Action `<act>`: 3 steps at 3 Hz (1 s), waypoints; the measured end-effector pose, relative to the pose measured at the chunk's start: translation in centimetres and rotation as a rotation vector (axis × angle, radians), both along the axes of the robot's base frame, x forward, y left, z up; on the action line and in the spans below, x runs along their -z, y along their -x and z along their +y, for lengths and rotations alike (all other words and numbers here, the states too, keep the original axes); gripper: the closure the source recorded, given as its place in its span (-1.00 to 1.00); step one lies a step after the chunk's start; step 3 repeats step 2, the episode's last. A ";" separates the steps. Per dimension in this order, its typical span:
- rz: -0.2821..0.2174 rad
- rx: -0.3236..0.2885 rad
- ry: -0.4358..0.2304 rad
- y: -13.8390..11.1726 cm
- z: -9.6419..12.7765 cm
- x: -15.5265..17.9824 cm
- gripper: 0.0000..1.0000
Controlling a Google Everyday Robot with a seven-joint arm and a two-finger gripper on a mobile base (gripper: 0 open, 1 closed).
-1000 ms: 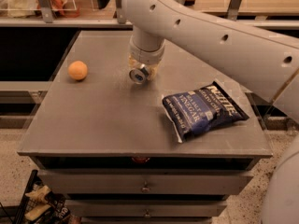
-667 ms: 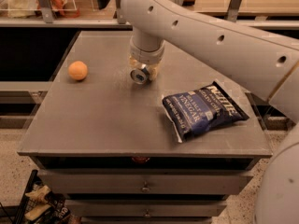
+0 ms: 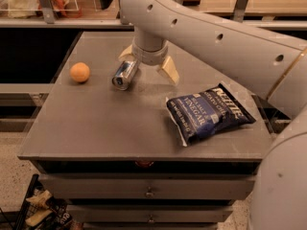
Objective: Knock redbull can over
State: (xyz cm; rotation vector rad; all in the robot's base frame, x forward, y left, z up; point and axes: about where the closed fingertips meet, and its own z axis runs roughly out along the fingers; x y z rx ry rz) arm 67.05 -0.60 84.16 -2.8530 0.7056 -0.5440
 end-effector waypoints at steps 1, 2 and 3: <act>0.001 0.005 0.001 -0.1 -0.1 -0.1 -1.00; -0.022 0.032 -0.021 -0.9 -0.3 -1.3 -1.00; -0.022 0.032 -0.021 -0.9 -0.3 -1.3 -1.00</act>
Offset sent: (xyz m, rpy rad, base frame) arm 0.0202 -0.0073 0.0354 0.0570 -0.0598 -0.0723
